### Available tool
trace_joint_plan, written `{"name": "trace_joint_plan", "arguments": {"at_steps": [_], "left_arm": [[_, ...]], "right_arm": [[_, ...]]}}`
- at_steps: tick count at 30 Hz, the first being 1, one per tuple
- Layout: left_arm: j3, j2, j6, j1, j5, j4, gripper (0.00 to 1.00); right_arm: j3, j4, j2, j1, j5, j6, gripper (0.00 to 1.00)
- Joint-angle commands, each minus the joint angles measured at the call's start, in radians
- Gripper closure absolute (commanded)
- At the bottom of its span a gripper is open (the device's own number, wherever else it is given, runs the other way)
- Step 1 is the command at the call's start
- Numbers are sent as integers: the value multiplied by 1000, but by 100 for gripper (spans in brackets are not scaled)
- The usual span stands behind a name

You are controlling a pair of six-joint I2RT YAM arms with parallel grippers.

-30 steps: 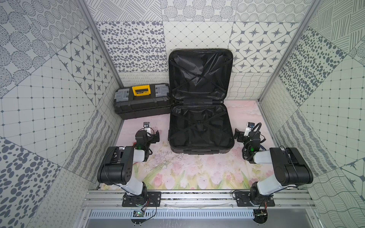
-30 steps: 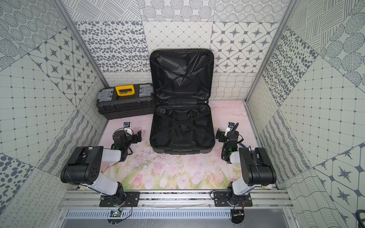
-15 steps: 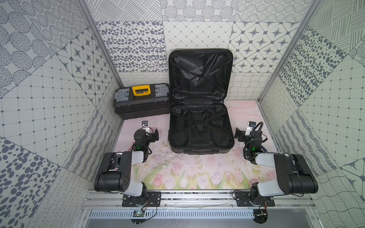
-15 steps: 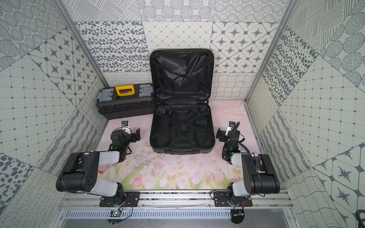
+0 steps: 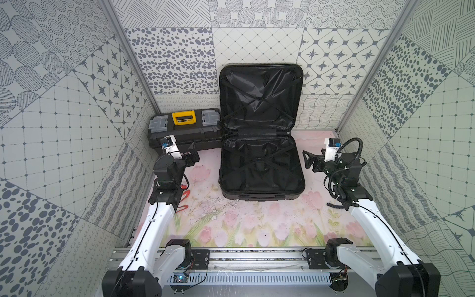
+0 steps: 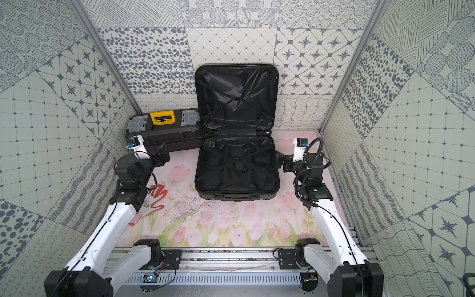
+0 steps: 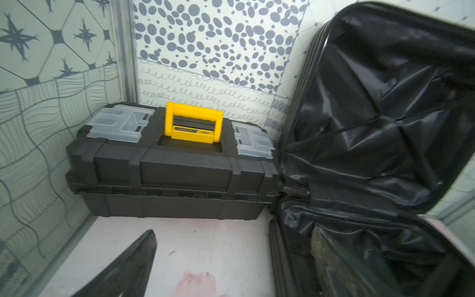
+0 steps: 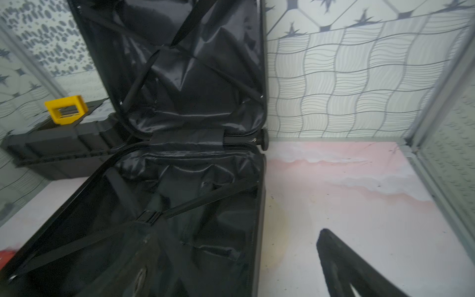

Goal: Close the suitcase zippers
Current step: Close the suitcase at the center of the board.

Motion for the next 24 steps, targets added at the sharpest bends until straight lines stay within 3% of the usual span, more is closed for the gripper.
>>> {"name": "trace_joint_plan", "arguments": {"at_steps": [1,7,11,15,19,24], "left_arm": [[101,-18,-415,-75,103,-371,8],[221,74,-574,-301,-9,-282,8],[333,191,-703,-401,-67,-223,11],[543,361,-829,-492,-137,-283,15],[775,535,-979,-521,-128,-410,16],[992,685,-1038,-526,-129,-419,18]], "right_arm": [[83,-315,35,49,-27,-3,2],[173,-507,163,100,51,21,2],[217,-560,248,100,78,31,2],[252,-553,319,100,62,41,4],[282,-562,395,97,81,46,9],[307,-515,464,96,22,84,21]]}}
